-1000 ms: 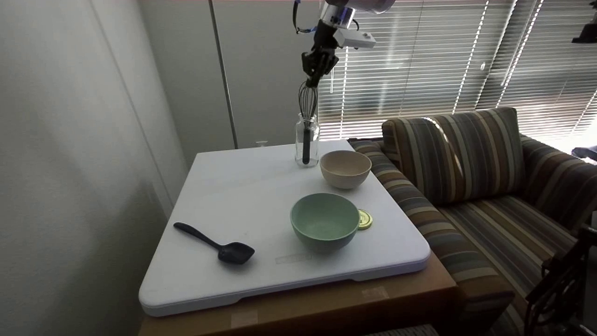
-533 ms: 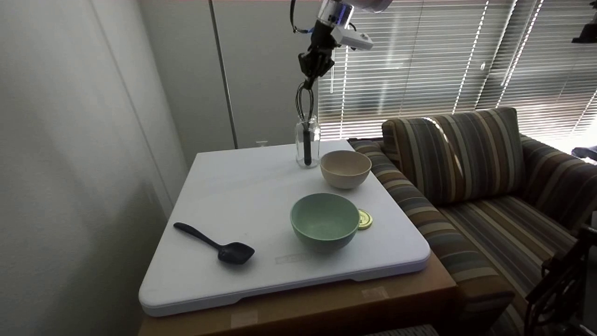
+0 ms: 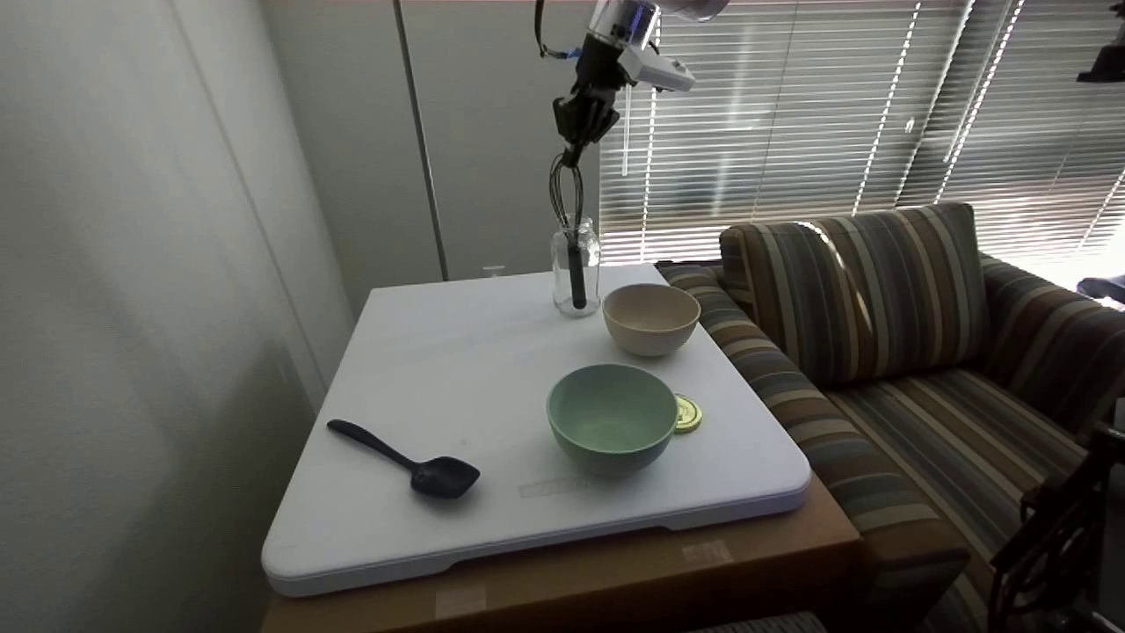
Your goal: Put the whisk on the table
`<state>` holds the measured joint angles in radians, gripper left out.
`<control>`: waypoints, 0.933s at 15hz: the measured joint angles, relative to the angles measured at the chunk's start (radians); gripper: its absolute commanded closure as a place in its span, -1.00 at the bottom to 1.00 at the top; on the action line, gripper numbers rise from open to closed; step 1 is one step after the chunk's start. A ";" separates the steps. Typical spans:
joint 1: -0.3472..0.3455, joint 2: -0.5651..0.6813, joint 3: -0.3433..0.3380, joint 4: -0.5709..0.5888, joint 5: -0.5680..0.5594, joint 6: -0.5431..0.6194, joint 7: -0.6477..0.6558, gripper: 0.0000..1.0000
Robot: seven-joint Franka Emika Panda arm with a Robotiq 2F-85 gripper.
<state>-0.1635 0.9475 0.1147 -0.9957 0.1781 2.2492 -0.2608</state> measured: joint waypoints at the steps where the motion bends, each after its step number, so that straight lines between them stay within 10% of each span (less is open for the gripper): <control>1: 0.002 -0.001 0.000 0.003 -0.003 0.001 -0.005 0.99; 14: 0.051 -0.095 -0.018 0.006 -0.103 0.050 -0.027 0.99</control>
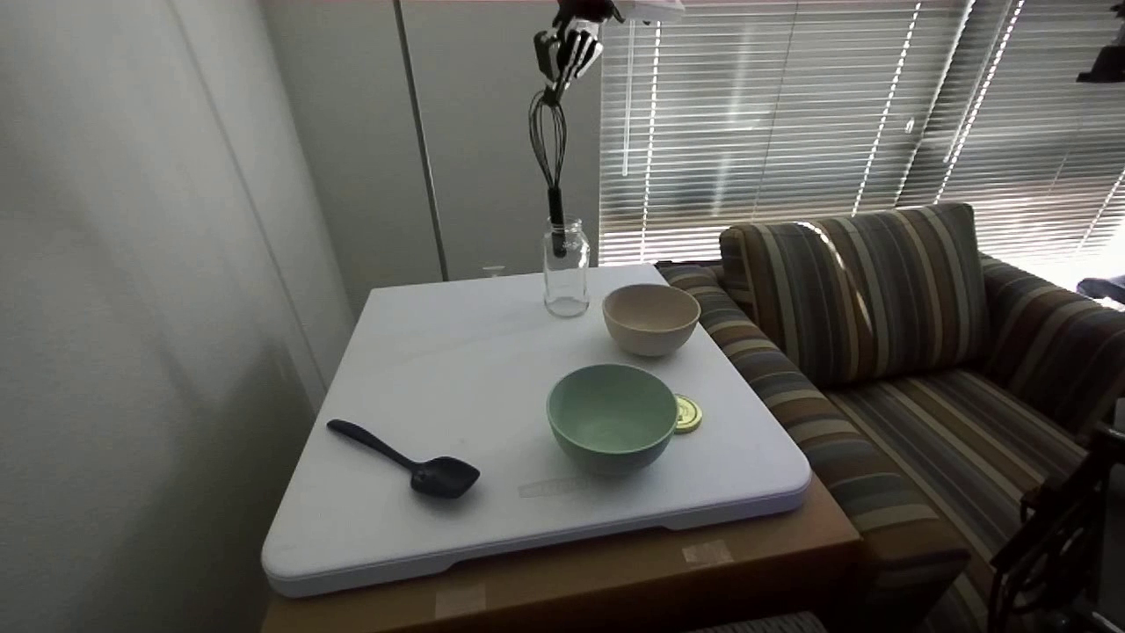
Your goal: Put the whisk on the table
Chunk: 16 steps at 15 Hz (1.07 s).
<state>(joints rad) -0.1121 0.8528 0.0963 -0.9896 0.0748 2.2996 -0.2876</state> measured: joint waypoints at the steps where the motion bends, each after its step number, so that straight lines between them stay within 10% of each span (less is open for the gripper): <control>1: 0.007 -0.012 -0.003 -0.006 -0.009 0.009 0.000 0.99; 16: 0.077 -0.232 0.018 -0.243 -0.025 -0.004 -0.013 0.99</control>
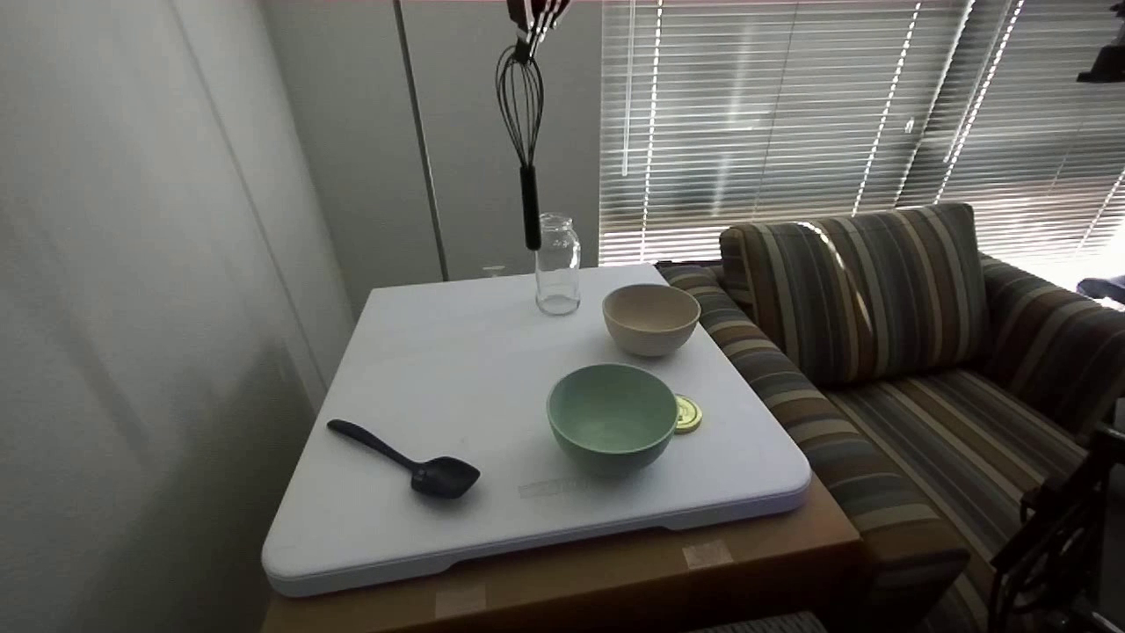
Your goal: Put the whisk on the table
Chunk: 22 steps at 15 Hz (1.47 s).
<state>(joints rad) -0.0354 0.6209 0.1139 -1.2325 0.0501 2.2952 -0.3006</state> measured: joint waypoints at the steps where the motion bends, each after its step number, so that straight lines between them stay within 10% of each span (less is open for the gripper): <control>1: -0.005 0.000 0.014 -0.006 0.031 -0.040 -0.018 0.99; 17: -0.133 0.396 0.088 0.387 0.412 -0.861 0.003 0.99; 22: -0.131 0.412 0.141 0.474 0.511 -0.875 0.045 0.99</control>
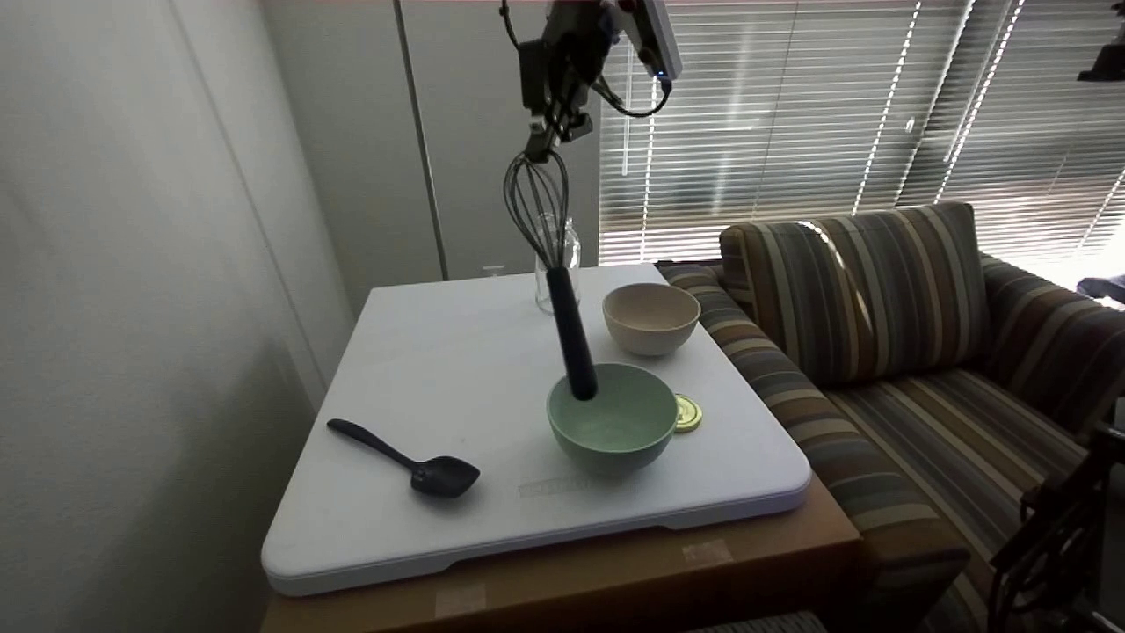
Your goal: Put the whisk on the table
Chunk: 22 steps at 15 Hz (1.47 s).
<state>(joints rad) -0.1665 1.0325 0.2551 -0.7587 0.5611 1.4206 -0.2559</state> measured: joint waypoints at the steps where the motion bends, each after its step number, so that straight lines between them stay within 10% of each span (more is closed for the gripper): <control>1: 0.002 0.000 0.006 0.006 0.019 0.040 0.000 0.99; 11: 0.065 0.143 -0.002 0.027 0.073 0.587 0.074 0.99; 22: 0.150 0.210 -0.146 0.084 -0.152 0.621 0.232 0.99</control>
<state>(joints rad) -0.0162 1.2425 0.1096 -0.6744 0.4096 2.0419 -0.0235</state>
